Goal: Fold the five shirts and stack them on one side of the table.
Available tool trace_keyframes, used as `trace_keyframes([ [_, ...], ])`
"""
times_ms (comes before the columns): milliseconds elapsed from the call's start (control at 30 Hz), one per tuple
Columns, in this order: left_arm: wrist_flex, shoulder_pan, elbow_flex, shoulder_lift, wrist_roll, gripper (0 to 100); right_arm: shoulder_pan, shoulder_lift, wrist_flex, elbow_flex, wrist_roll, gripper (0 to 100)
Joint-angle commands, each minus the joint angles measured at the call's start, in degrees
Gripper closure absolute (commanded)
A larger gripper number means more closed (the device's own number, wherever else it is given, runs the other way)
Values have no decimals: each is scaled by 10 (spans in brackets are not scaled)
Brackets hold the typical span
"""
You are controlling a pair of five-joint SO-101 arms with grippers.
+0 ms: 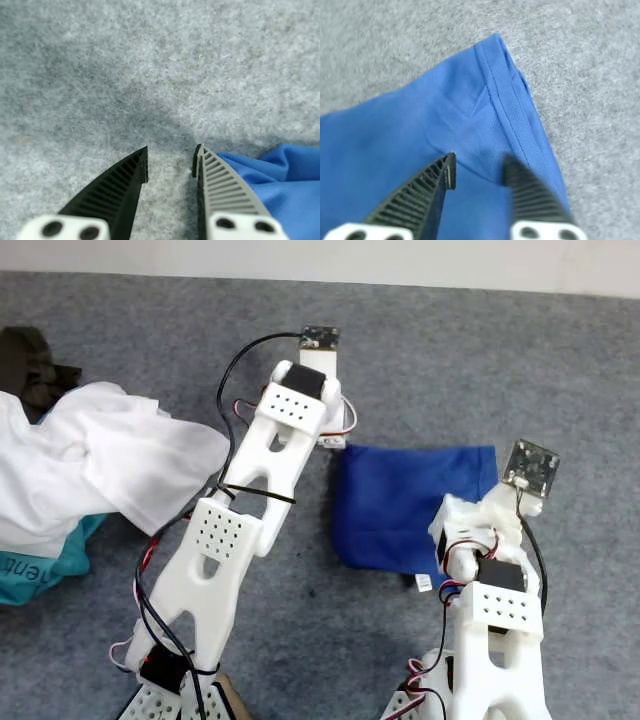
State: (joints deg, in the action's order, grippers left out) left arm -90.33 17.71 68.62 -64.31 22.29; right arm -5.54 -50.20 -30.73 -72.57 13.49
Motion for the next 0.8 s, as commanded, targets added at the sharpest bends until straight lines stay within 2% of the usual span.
trace_keyframes([
  [0, -1, -3, 7, 36, 1, 835, -17, 5, 20, 25, 38, 563],
  [200, 0, -3, 4, 34, 1, 835, -64, 12, 34, 13, 40, 538],
  [367, 2, -8, 7, 13, 1, 835, -73, 109, 34, 45, 39, 538],
  [600, 12, -9, 7, 1, 2, 835, -49, 329, 30, 205, 33, 538],
  [767, 12, -9, 6, 0, 3, 835, -5, 408, 7, 275, -3, 538],
])
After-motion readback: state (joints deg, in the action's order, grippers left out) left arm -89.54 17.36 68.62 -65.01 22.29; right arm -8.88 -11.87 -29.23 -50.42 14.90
